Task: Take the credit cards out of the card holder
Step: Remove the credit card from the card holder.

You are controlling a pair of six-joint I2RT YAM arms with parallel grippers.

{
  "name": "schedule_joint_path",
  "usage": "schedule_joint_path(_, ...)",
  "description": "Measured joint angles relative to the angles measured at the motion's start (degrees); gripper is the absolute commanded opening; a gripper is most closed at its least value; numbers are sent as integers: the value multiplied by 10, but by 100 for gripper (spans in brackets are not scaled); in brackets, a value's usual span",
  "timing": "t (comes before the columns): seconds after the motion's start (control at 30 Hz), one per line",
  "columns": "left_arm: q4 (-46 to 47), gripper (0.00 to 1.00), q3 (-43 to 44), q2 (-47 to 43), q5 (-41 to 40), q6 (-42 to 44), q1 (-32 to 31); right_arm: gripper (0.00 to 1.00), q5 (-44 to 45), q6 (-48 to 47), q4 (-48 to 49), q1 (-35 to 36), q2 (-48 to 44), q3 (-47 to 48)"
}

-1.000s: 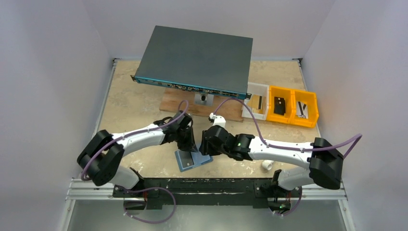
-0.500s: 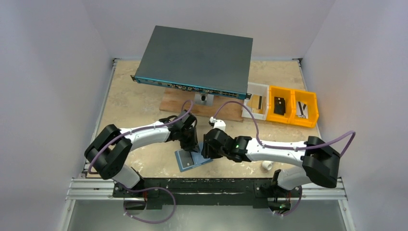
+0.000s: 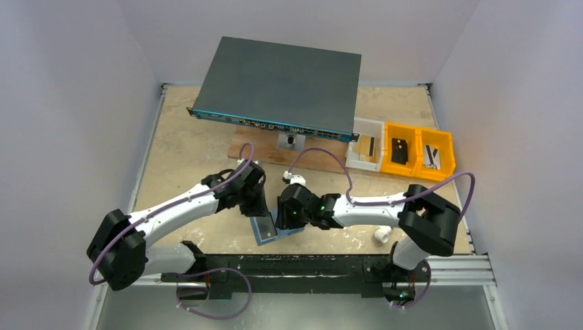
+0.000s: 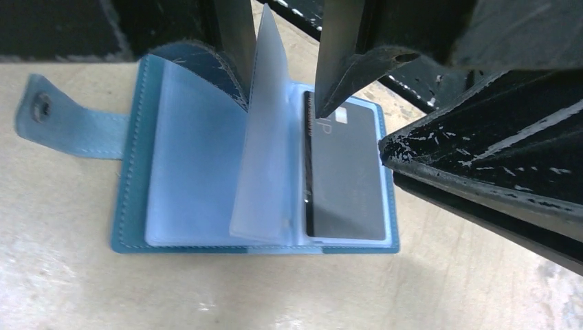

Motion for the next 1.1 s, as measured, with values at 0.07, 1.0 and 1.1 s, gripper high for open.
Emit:
schedule_joint_path(0.07, -17, 16, -16, -21, -8, 0, 5, 34, -9, -4, 7, 0, 7, 6)
schedule_joint_path(1.0, -44, 9, -62, -33, -15, 5, 19, 34, 40, -25, -85, 7, -84, 61)
schedule_joint_path(1.1, -41, 9, -62, -32, -15, 5, 19, 33, 12, -27, -58, 8, -43, 62)
